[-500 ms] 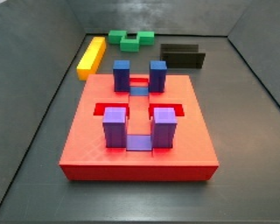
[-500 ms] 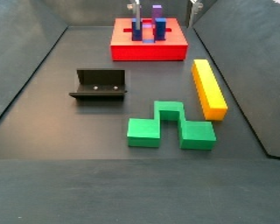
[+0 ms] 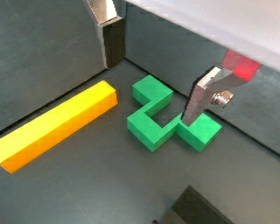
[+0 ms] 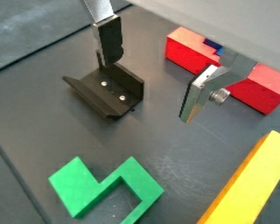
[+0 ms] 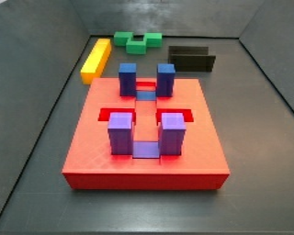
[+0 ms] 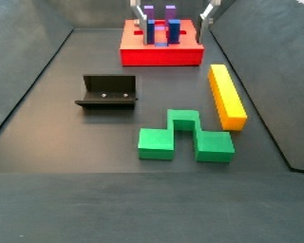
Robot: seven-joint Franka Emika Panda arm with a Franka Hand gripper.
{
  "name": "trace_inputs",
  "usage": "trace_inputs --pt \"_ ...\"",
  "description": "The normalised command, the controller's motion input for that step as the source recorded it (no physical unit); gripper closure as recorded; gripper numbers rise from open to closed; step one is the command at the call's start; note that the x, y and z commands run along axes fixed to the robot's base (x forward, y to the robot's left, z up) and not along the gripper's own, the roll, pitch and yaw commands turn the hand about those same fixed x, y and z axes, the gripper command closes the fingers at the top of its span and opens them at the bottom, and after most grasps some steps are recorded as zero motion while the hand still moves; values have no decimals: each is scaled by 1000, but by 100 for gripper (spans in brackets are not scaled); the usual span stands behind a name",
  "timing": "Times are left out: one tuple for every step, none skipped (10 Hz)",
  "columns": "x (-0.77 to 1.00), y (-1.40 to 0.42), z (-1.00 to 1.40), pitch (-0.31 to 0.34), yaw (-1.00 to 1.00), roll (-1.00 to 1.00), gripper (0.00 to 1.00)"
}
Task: Pick up the yellow object. Move up. Move to above the board. Insert the yellow object.
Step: Pick up the yellow object.
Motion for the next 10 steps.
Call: trace_inputs --pt "-106 -523 -217 -147 180 0 0" --pt "-214 -526 -254 -170 183 0 0" --pt "-349 -486 -320 -166 111 3 0" --pt "-511 -354 -340 -173 23 0 0" --pt "-611 -294 -300 -193 0 0 0" --pt "-666 -237 -260 -201 0 -10 0" --pt "-651 -37 -220 -191 -111 -47 0" --pt "-726 0 -197 -153 -146 -46 0" --pt "-691 0 -171 -150 -163 -50 0" --pt "-466 3 -126 -133 -240 -31 0"
